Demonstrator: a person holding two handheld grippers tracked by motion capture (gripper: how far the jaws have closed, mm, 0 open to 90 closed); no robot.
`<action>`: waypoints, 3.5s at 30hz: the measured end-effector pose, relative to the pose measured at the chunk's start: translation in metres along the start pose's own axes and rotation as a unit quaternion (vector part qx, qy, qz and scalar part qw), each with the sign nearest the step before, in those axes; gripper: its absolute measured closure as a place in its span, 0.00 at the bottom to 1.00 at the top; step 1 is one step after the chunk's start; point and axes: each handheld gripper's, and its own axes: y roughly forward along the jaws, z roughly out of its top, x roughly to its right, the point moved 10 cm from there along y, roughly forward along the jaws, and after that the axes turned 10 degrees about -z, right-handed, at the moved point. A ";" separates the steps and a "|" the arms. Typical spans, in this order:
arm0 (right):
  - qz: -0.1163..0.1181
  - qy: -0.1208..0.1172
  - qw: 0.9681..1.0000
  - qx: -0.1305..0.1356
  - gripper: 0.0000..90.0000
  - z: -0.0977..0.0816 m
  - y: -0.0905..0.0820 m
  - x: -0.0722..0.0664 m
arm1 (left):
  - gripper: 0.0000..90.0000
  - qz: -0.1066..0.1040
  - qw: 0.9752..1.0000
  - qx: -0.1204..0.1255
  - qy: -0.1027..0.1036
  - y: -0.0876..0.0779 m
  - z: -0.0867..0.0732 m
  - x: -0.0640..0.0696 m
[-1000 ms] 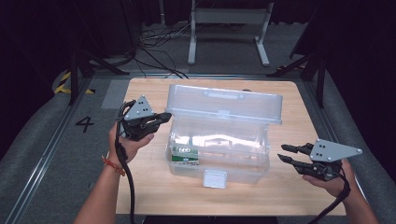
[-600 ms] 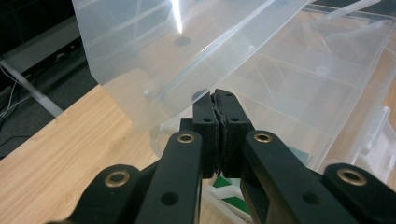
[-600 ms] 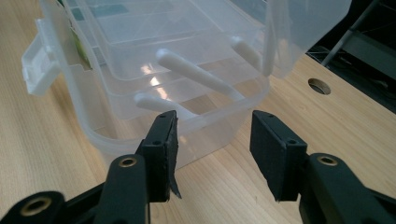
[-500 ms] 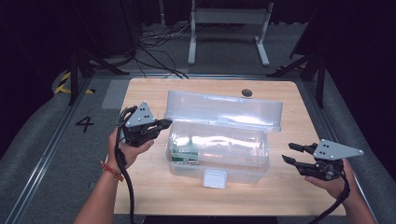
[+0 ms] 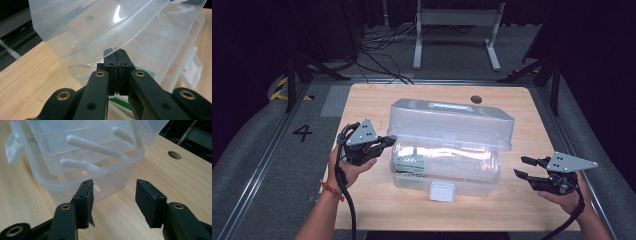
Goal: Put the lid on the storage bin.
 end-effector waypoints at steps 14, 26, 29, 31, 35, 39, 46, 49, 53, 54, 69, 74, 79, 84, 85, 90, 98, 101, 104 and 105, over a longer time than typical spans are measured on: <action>0.005 0.000 1.000 -0.011 0.55 -0.010 0.005 -0.002 | 0.98 -0.018 1.000 0.001 -0.008 -0.001 -0.019 0.010; 0.007 0.002 1.000 -0.012 0.55 -0.012 0.007 -0.003 | 0.98 -0.019 1.000 -0.009 -0.013 -0.001 -0.035 0.013; 0.006 0.002 1.000 -0.012 0.55 -0.012 0.008 -0.004 | 0.98 -0.019 1.000 -0.011 -0.014 0.001 -0.039 0.014; 0.008 0.003 1.000 -0.014 0.55 -0.013 0.009 -0.005 | 0.98 -0.018 1.000 -0.019 -0.013 0.002 -0.041 0.014; 0.007 0.001 1.000 -0.017 0.55 -0.016 0.009 -0.006 | 0.98 -0.020 0.999 -0.028 -0.014 0.004 -0.046 0.016; 0.009 0.003 1.000 -0.020 0.55 -0.018 0.010 -0.007 | 0.99 -0.014 0.999 -0.045 -0.013 0.002 -0.055 0.018; 0.007 -0.004 1.000 -0.016 0.54 -0.016 0.010 -0.007 | 0.97 -0.012 0.995 -0.099 -0.027 0.010 -0.085 0.023; 0.003 -0.005 1.000 -0.020 0.54 -0.017 0.011 -0.006 | 0.97 -0.013 0.995 -0.098 -0.032 0.009 -0.093 0.024; -0.001 -0.006 1.000 -0.027 0.53 -0.020 0.009 -0.003 | 0.90 -0.013 0.993 -0.103 -0.047 0.005 -0.106 0.024; -0.003 -0.006 1.000 -0.029 0.53 -0.021 0.009 -0.002 | 0.88 -0.008 0.993 -0.109 -0.048 0.004 -0.110 0.024; -0.029 0.012 0.996 -0.085 0.49 -0.072 0.006 0.020 | 0.51 0.030 0.979 -0.197 -0.052 0.006 -0.172 0.019; -0.034 0.038 0.994 -0.093 0.46 -0.096 0.000 0.028 | 0.40 0.031 0.978 -0.195 -0.064 0.003 -0.185 0.015; -0.049 0.056 0.992 -0.101 0.41 -0.115 -0.005 0.037 | 0.30 0.041 0.979 -0.176 -0.089 -0.002 -0.196 0.013; -0.068 0.098 0.989 -0.093 0.35 -0.128 -0.005 0.048 | 0.20 0.041 0.981 -0.148 -0.121 -0.003 -0.202 0.011; -0.070 0.106 0.987 -0.095 0.35 -0.130 -0.005 0.050 | 0.19 0.036 0.980 -0.141 -0.133 -0.002 -0.203 0.012; -0.084 0.111 0.984 -0.109 0.33 -0.142 -0.002 0.056 | 0.17 0.044 0.982 -0.110 -0.144 -0.002 -0.206 0.012; -0.079 0.128 0.982 -0.116 0.30 -0.147 0.003 0.057 | 0.16 0.052 0.982 -0.112 -0.144 -0.002 -0.206 0.011; -0.078 0.127 0.982 -0.116 0.30 -0.147 0.004 0.057 | 0.16 0.052 0.982 -0.110 -0.144 -0.002 -0.206 0.011; -0.078 0.127 0.982 -0.116 0.30 -0.147 0.003 0.056 | 0.16 0.053 0.982 -0.111 -0.144 -0.002 -0.206 0.011; -0.079 0.127 0.982 -0.116 0.30 -0.147 0.003 0.056 | 0.16 0.053 0.982 -0.111 -0.144 -0.002 -0.206 0.011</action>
